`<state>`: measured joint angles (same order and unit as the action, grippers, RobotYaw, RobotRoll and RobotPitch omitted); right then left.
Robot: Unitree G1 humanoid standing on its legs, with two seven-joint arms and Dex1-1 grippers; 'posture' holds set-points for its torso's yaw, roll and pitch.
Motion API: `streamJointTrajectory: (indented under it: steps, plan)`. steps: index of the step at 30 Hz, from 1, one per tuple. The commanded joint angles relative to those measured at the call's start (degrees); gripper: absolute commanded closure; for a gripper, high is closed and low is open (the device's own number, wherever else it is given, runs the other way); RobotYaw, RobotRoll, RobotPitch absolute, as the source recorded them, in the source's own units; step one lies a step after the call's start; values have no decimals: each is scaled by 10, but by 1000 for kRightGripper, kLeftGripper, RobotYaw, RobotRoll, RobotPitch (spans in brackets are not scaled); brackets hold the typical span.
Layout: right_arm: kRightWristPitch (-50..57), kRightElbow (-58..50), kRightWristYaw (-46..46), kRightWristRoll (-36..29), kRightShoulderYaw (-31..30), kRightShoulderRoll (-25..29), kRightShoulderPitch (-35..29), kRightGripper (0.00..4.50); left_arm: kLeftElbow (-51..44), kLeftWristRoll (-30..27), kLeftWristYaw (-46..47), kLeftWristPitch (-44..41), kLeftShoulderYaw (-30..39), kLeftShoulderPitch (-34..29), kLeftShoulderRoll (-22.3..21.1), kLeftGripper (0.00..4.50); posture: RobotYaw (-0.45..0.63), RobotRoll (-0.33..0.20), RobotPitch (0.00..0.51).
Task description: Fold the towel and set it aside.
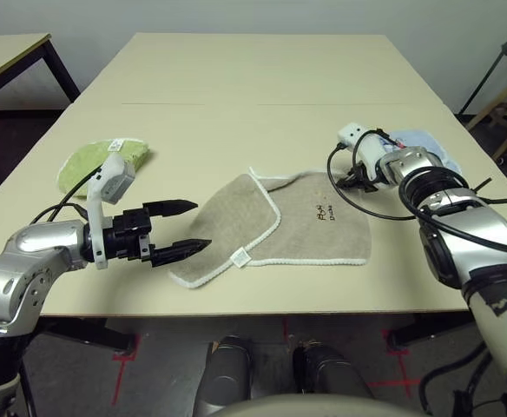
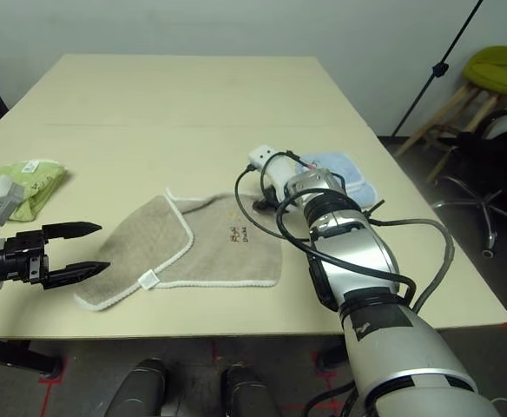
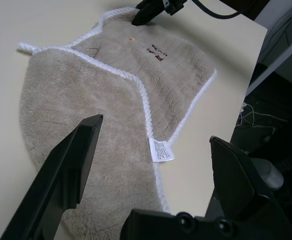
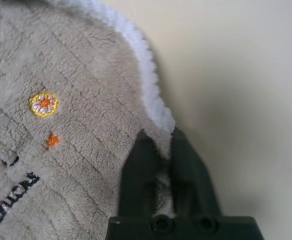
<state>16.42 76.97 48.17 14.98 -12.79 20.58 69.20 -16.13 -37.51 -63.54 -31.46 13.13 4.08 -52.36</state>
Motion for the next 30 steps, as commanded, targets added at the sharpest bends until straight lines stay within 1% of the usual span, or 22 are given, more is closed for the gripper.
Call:
streamJointTrajectory:
  steps: [1, 4, 8, 10, 11, 13, 15, 17, 19, 25, 30]
  plan:
    - [-28, 3, 0, 17, -6, 10, 4, 4463, -1, 11, -1, 7, -8, 1, 0, 0, 262, 0, 94]
    - [-77, -5, 12, 34, -14, 22, 26, 4463, 2, 14, 0, 7, -9, 5, 3, 0, 255, 0, 94]
    - [-156, -16, 18, 18, 9, 34, 71, 4463, 8, 20, 2, 9, -14, 10, 8, 0, 243, 0, 90]
    - [-202, -21, 44, 6, 21, 38, 93, 4463, 11, 22, 3, 11, -18, 13, 11, 0, 234, 0, 84]
    - [-207, -22, 61, -3, 29, 38, 110, 4463, 13, 23, 4, 12, -19, 17, 15, 0, 231, 0, 83]
    - [-193, -22, 104, -21, 45, 37, 139, 4463, 19, 23, 8, 14, -22, 26, 23, 0, 227, 0, 79]
    - [-158, -23, 172, -44, 62, 33, 175, 4463, 24, 20, 14, 10, -20, 38, 34, 0, 224, 0, 74]
    - [-129, -24, 213, -59, 74, 30, 198, 4463, 28, 18, 18, 7, -20, 45, 41, 0, 220, 0, 71]
    - [-97, -23, 239, -73, 87, 32, 240, 4463, 32, 21, 15, 9, -18, 47, 41, 0, 217, 0, 68]
    - [-58, -21, 234, -106, 128, 39, 323, 4463, 45, 24, 29, 10, 1, 47, 40, 0, 223, 0, 65]
    - [-37, -23, 222, -127, 156, 40, 378, 4463, 38, -3, 51, -12, 33, 41, 45, 0, 233, 0, 74]
